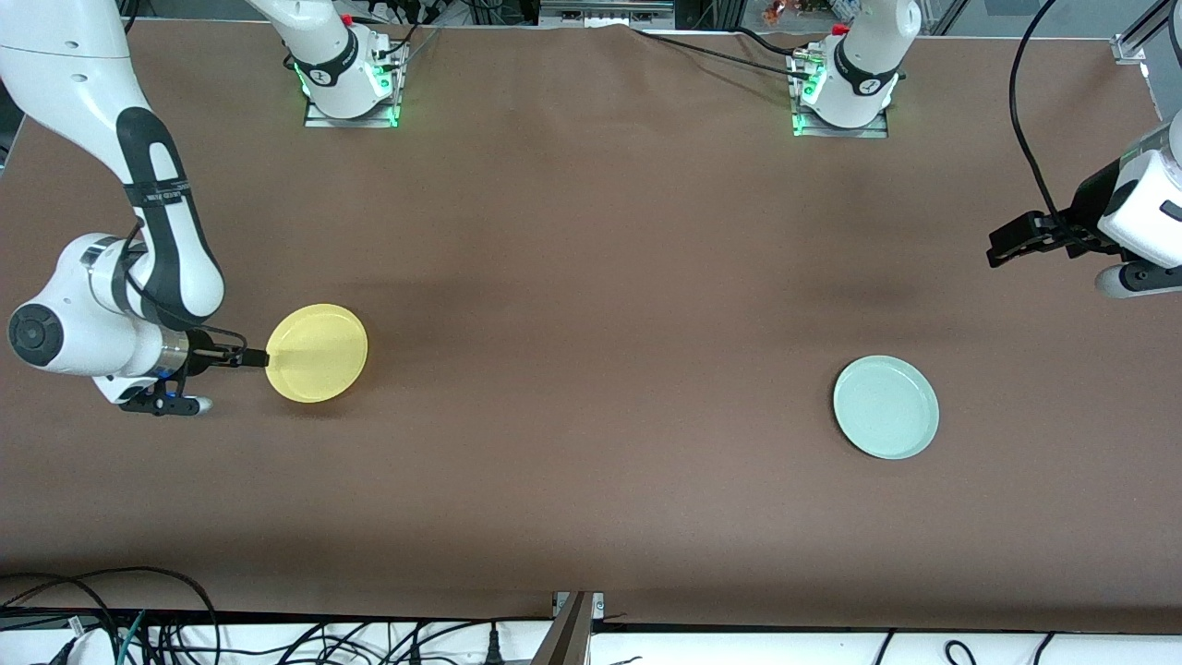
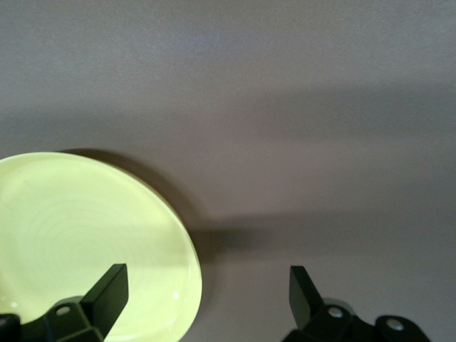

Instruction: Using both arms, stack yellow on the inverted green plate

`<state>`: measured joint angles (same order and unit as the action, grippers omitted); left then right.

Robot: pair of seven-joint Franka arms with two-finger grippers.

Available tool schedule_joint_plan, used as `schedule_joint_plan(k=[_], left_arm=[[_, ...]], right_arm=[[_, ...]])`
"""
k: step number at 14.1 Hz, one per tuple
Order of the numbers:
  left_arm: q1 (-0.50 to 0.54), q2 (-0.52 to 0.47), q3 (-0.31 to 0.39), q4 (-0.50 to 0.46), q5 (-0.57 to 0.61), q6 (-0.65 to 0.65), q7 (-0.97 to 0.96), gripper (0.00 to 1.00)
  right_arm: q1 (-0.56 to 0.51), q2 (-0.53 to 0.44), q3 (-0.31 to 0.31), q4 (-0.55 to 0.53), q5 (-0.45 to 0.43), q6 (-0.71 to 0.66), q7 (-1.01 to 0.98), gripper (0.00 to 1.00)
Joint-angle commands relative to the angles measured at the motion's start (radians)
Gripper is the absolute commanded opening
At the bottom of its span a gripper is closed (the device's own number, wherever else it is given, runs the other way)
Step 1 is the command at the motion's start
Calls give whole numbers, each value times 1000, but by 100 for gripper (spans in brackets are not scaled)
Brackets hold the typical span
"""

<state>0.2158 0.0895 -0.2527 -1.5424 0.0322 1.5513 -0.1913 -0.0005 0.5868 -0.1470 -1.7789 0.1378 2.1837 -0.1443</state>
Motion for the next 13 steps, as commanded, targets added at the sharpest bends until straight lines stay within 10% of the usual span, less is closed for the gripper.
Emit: schedule_joint_plan(k=[1,13], left_arm=[[11,1,-4,18,0,9,18,100],[57,38,-5,56,5,12,76,100]], right_arm=[[-9,-22,21,-57,38,48,-1,100],[-12,-59,23,-163,94,51,-47,100]])
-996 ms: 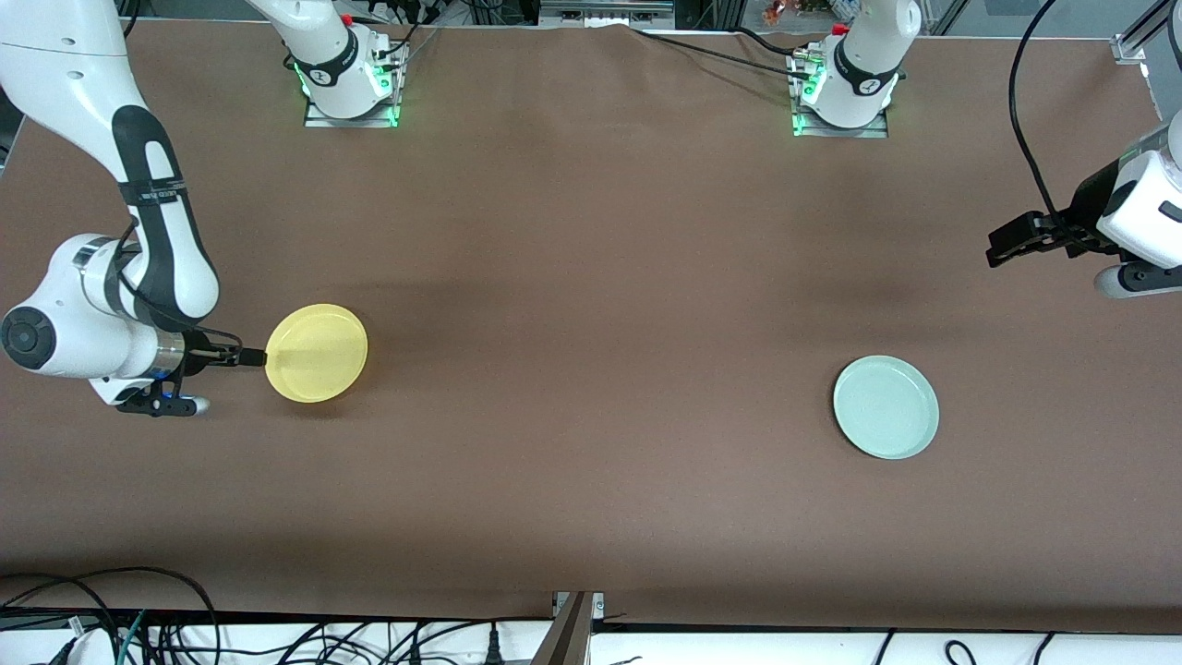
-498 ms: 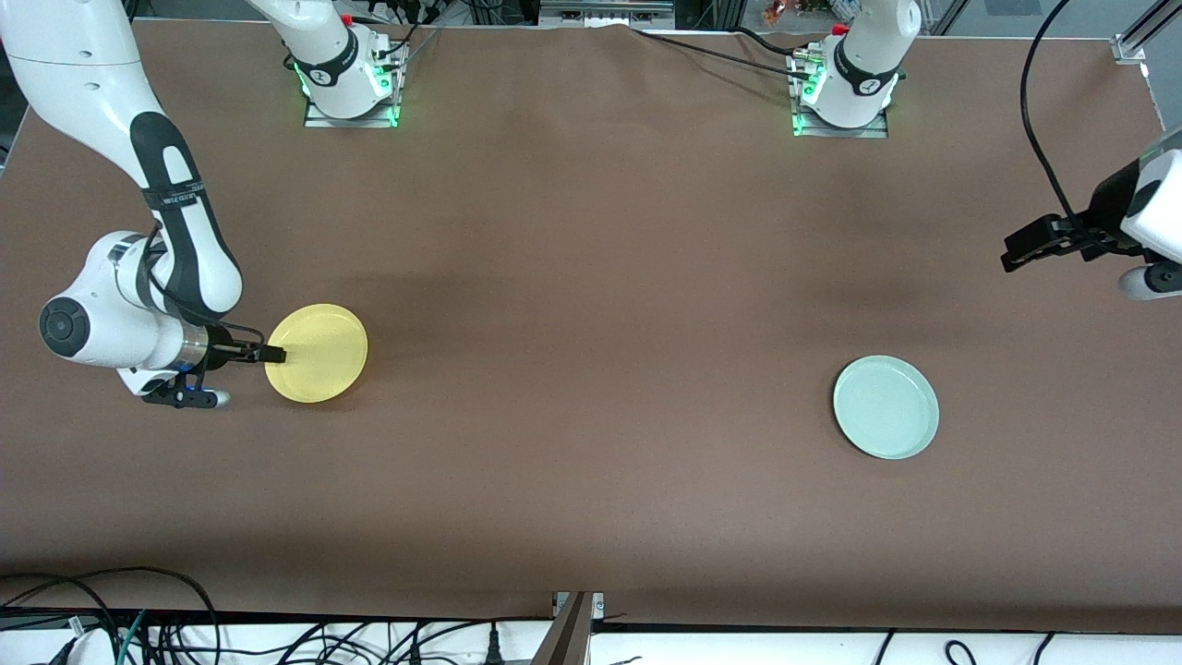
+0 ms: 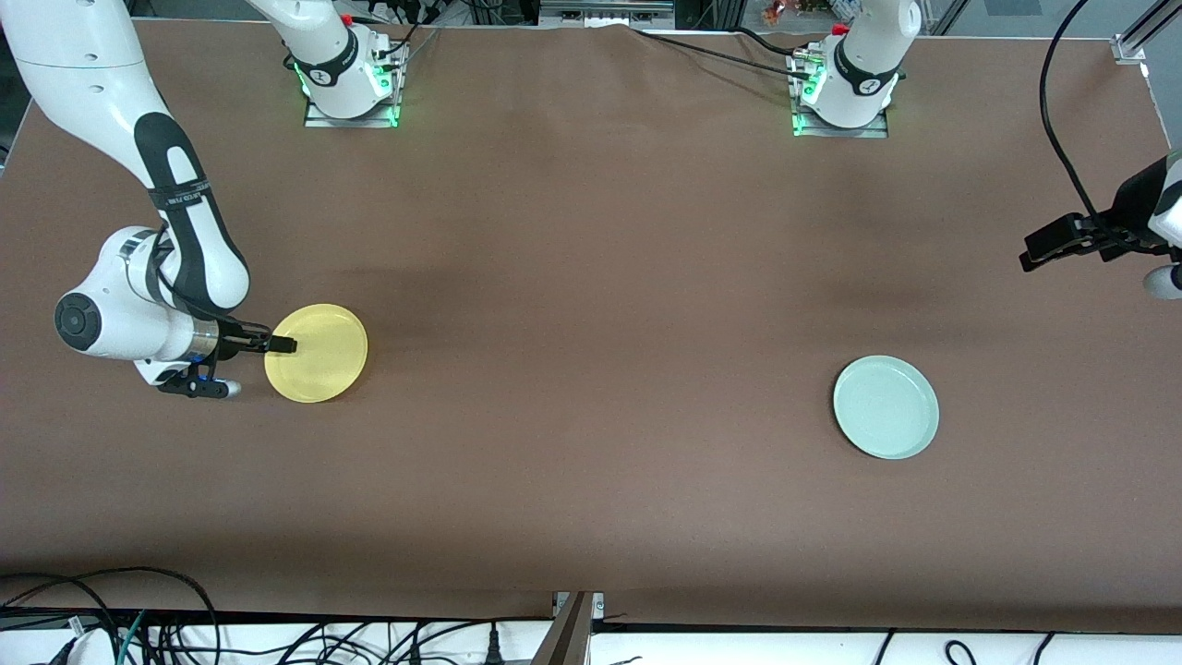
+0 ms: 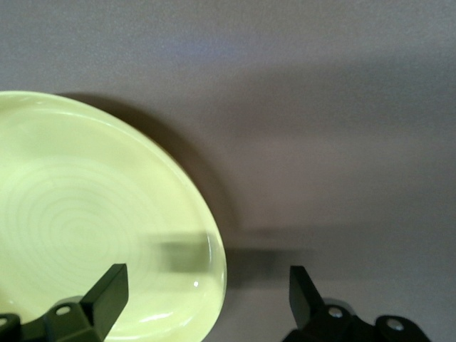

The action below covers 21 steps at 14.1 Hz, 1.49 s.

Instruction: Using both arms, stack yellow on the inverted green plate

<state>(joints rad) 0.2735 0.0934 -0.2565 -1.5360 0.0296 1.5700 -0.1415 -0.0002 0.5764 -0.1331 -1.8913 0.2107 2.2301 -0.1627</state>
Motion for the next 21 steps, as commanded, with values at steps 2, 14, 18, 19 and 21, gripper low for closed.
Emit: schedule_joint_plan(k=[2,14,18,19,21], left_arm=[[9,62,0,83,-4,-11,28,100],[12,69,0,57,-7,-13,33,100],[10,75,0,57,-7,-11,31,100],[10,77,0,57,-7,-11,31,100],[10,88,-1,59,-7,-8,33,100]], right_arm=[[-17,-49,9,-55,24,10,-47,100],[-46,-27,4,-54,121,16,-178,72],[-46,-27,6,-52,121,16,-178,42],[-46,-27,6,-52,121,16,-179,40],[-46,-27,6,-49,119,16,-178,30]])
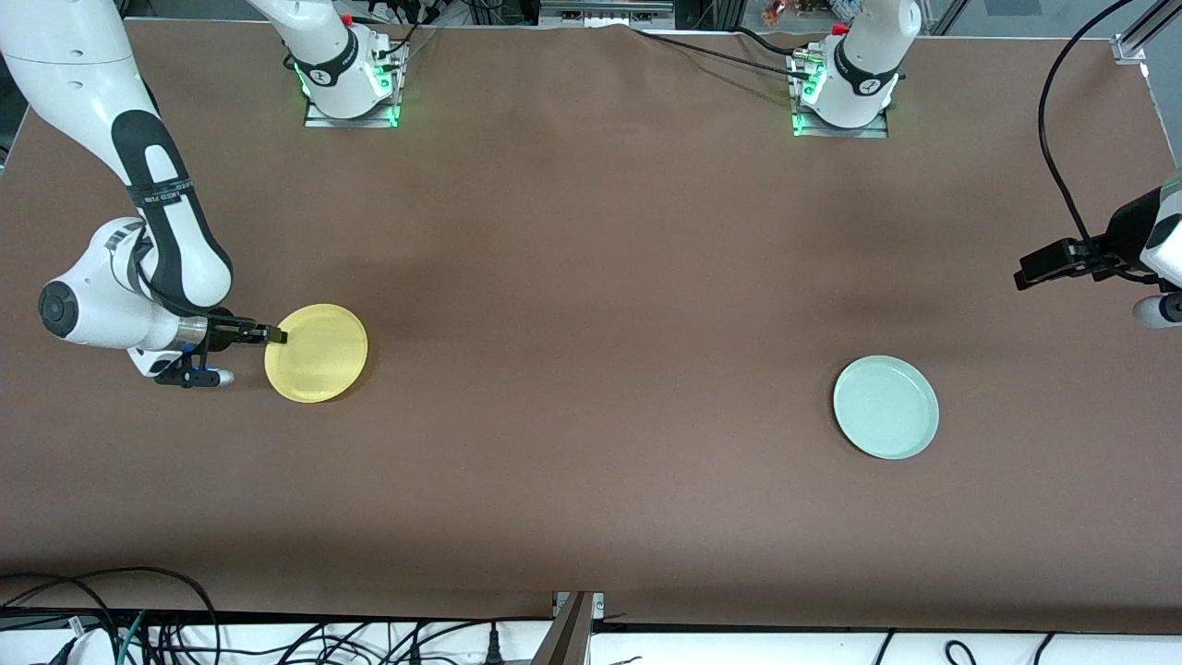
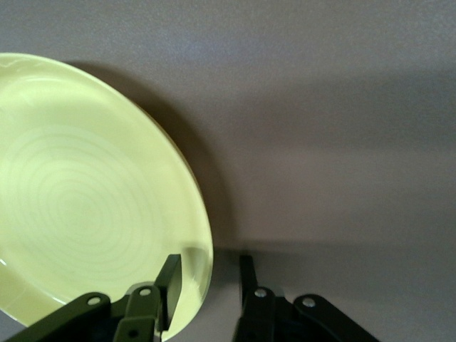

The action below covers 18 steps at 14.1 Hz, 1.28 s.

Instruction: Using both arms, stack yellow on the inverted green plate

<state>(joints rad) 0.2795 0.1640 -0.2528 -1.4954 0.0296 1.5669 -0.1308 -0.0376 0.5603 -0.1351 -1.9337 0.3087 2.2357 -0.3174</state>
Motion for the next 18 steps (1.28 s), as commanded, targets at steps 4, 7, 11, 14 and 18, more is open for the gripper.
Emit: schedule_joint_plan(k=[4,7,11,14,18], left_arm=[[10,29,-3,-93,-7,135,22,100],[18,41,-3,-254,-7,367,22,100],[17,121,-5,-327,3,519,66,100],[76,233,-5,-348,0,629,210,100],[78,343,3,-336,9,659,218,100]], right_arm=[[-7,-7,8,-4,23,9,-23,18],[-7,-7,9,5,23,7,-23,4],[-7,-5,9,13,23,2,-23,0],[-5,-3,9,42,23,-2,-14,0],[-4,-3,11,85,23,-30,-17,0]])
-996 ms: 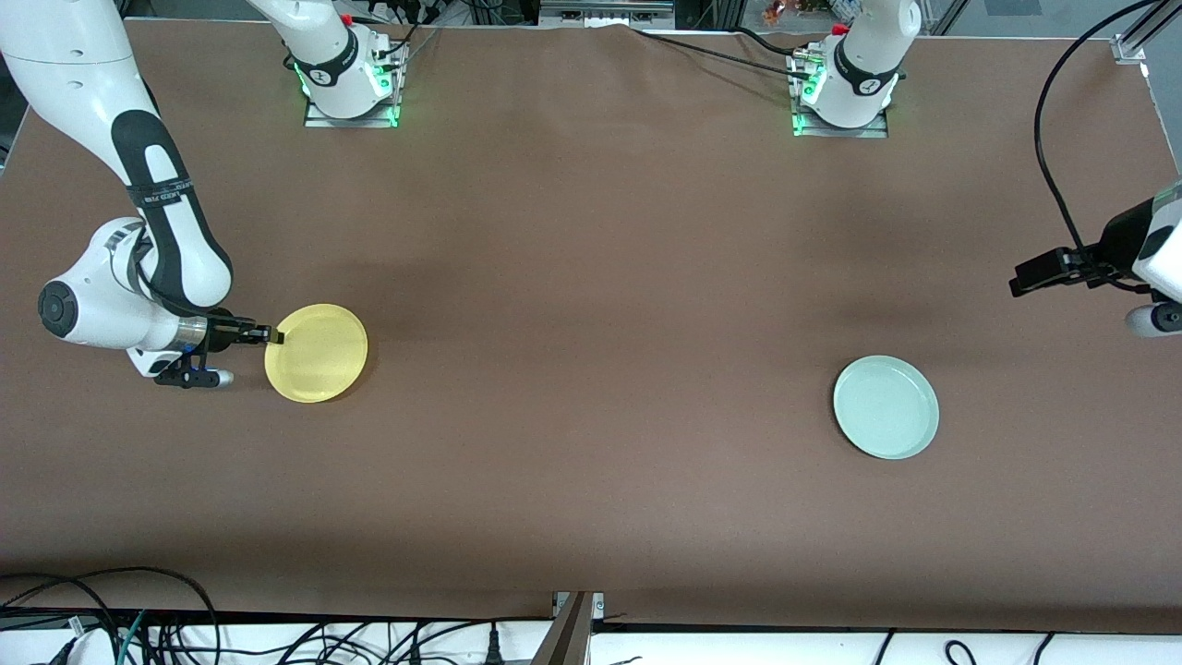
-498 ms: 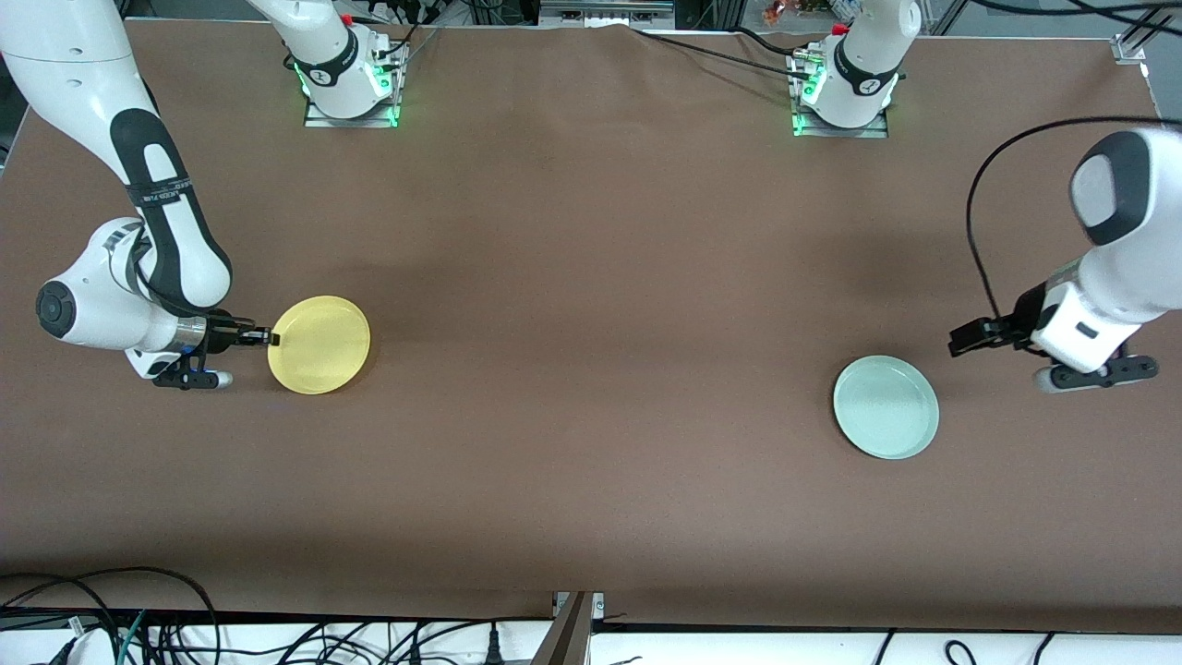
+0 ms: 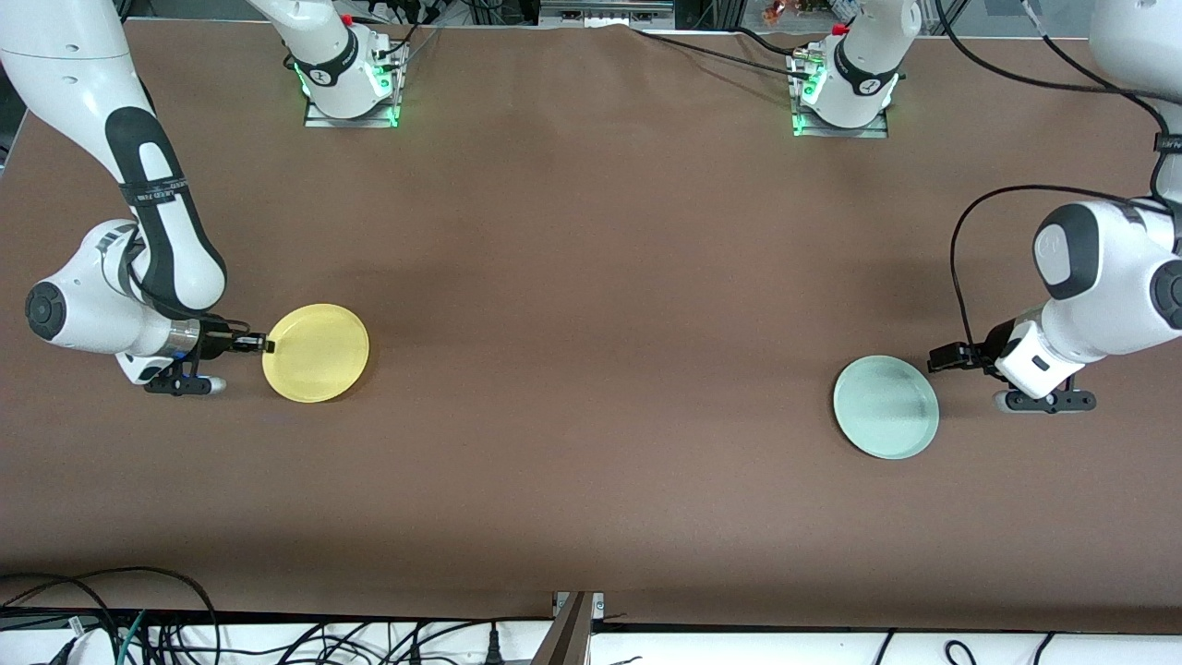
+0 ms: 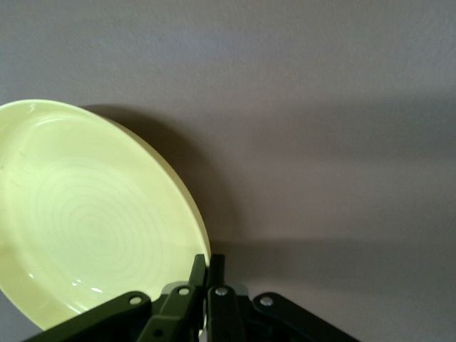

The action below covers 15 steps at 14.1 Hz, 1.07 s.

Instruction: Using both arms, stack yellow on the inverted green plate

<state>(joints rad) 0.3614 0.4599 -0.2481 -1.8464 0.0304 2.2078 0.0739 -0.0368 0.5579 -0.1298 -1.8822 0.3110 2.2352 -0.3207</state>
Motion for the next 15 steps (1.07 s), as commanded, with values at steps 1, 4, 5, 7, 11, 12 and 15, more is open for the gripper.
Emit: schedule_joint_plan(k=[1,4,5,7,11,12,15], left_arm=[[-2,81,3,35,8,20,12,100],[-12,184,4,111,25,49,9,100],[-18,216,4,145,45,49,-2,100],[-16,232,7,177,55,47,-3,100],[-16,233,7,199,56,44,-2,86],[-18,235,12,199,75,44,6,77],[-42,258,10,214,342,43,-29,54]], right_arm=[[-3,-1,6,54,20,-55,-12,0],[-3,2,7,112,22,-113,-8,0],[-3,10,7,145,22,-146,-6,0],[-2,20,9,205,28,-218,38,0],[14,22,9,236,28,-246,55,0],[14,20,9,236,29,-246,55,0],[14,23,10,248,30,-264,54,0]])
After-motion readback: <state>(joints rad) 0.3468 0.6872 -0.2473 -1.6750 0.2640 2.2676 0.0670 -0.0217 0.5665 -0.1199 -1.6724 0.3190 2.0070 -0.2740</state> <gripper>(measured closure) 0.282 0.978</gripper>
